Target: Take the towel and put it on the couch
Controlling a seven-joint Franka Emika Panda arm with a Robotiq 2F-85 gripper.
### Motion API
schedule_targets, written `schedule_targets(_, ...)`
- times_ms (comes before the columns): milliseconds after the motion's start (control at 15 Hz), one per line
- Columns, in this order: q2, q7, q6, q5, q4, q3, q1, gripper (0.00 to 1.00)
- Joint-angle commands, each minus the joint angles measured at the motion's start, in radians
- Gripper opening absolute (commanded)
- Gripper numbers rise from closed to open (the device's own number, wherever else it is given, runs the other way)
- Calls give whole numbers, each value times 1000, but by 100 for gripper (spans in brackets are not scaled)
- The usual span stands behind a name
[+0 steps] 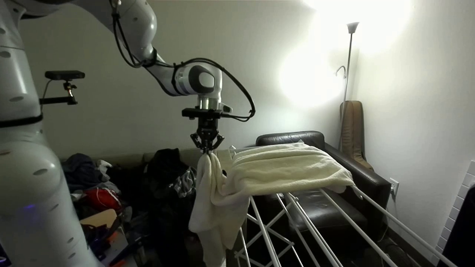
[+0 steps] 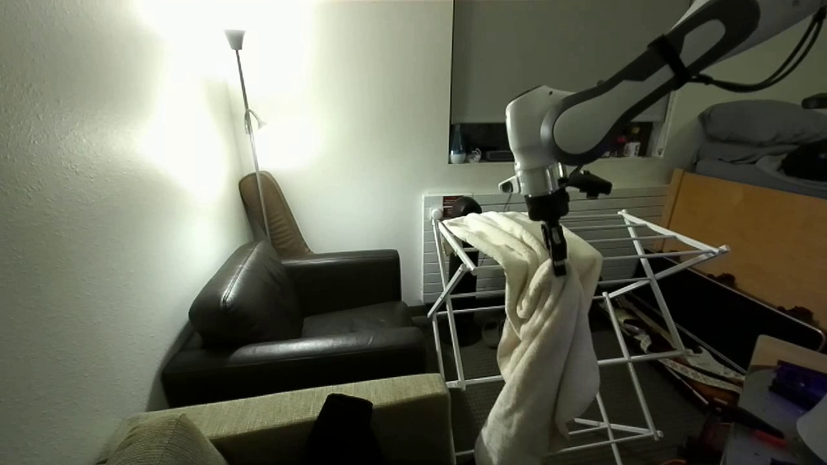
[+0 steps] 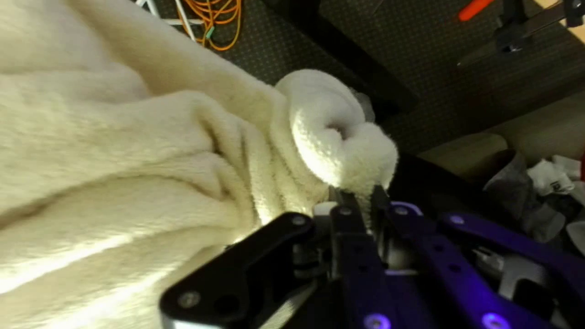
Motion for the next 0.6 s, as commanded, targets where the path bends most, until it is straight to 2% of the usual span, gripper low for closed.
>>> schedule_targets(0,-167,4,2,-9,3,-39,-61,6)
schedule_targets(200,-229,11,6,-12,76,-85,-100,5)
schedule_targets(533,-262,47,82,-20,167,-151,-156,5)
